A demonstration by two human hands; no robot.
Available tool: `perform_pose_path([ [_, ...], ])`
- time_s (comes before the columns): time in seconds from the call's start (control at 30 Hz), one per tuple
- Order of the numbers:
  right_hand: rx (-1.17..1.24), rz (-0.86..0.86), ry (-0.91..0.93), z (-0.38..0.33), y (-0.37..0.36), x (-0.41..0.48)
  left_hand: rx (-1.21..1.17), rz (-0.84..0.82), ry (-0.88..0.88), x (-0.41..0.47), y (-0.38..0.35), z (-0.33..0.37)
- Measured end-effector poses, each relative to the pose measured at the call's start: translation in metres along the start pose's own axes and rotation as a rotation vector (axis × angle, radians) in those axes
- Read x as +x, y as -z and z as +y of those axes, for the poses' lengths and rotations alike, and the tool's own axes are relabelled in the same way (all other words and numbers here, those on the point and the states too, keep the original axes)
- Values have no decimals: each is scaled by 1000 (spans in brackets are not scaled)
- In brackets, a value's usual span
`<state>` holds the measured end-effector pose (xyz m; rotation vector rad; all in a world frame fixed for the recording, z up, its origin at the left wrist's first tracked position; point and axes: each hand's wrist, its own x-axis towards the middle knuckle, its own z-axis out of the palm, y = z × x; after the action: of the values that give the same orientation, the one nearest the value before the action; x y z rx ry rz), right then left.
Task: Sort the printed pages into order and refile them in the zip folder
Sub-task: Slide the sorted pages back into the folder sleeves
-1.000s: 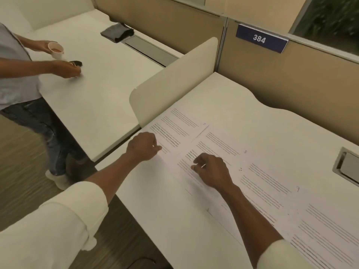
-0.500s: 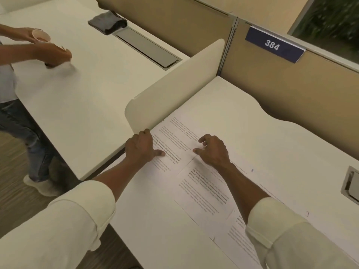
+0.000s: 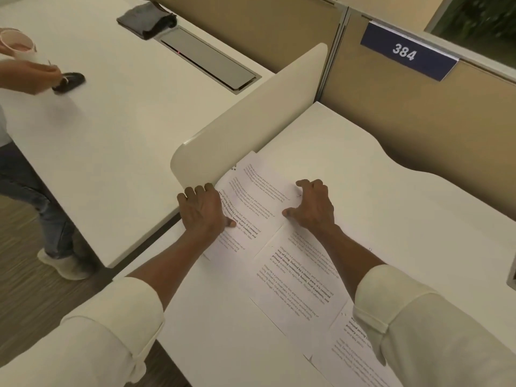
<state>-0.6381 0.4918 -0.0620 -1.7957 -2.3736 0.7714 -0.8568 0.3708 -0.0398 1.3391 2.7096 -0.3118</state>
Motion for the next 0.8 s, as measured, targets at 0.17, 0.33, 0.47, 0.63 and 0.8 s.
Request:
perform_pose_path([
  [0.17, 62, -8, -32, 2, -2, 5, -384, -31, 98, -3, 5, -1],
  [0.33, 143, -2, -62, 5, -2, 5, -948, -192, 87, -12, 22, -14],
  [0.47, 344, 63, -122, 8, -1, 3, -1167, -236, 38, -28, 40, -30],
  [0.63, 830, 99, -250, 1, 13, -13, -1342, -292, 28, -47, 60, -41],
  [0.8, 1306, -75, -353, -6, 29, -42, -1474, -296, -3, -64, 75, -46],
])
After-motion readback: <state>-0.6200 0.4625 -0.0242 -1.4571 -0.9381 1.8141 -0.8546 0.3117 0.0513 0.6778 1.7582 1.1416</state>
